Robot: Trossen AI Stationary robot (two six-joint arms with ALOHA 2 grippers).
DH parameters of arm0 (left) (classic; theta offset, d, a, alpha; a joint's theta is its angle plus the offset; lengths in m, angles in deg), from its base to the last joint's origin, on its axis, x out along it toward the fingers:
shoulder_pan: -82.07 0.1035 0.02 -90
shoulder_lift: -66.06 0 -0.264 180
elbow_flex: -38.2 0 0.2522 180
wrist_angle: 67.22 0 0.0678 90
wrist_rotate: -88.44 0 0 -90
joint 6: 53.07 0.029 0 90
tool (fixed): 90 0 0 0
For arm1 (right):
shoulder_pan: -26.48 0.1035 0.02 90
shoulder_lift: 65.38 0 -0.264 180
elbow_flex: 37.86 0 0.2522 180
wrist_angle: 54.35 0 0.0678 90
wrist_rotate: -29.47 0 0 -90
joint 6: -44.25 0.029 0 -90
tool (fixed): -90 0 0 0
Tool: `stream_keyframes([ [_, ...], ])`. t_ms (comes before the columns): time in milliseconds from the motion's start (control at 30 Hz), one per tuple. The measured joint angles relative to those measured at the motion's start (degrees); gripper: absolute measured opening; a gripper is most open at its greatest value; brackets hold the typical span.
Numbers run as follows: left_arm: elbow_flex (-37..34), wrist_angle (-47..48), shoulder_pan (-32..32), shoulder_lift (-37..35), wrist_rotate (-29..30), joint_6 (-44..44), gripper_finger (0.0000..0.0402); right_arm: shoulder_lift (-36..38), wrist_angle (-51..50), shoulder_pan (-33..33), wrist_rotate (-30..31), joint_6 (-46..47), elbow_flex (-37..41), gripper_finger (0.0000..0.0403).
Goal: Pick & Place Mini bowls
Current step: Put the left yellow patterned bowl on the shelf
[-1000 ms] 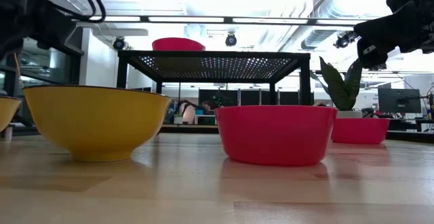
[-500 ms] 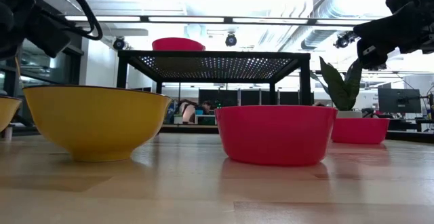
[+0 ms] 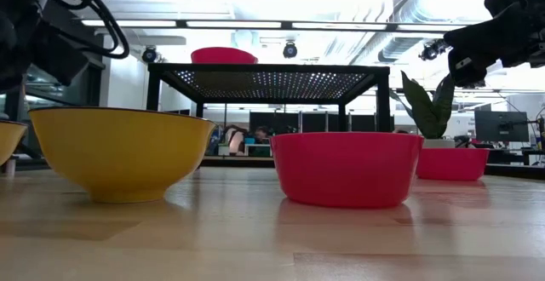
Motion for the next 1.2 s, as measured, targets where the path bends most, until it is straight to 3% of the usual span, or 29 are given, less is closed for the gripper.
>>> stream_keyframes([
  [633, -6.51, -6.87, 0.02, -8.82, -1.98, -1.51, 0.013, 0.0, 0.0, 0.0, -0.01, 0.0, 0.0, 0.0],
  [767, -6.51, -7.31, 0.02, -8.8, -1.95, -1.51, 0.0099, -0.02, 0.0, 0.0, -0.01, 0.0, 0.0, 0.0],
  [967, -6.51, -7.12, 0.02, -8.8, -1.73, -1.5, 0.0018, -0.02, 0.0, -0.01, -0.01, 0.0, 0.0, 0.0],
  [1200, -6.4, -7.53, 0.02, -8.82, -1.75, -1.36, 0.001, -0.02, 0.0, 0.0, -0.01, 0.0, 0.0, 0.0],
])
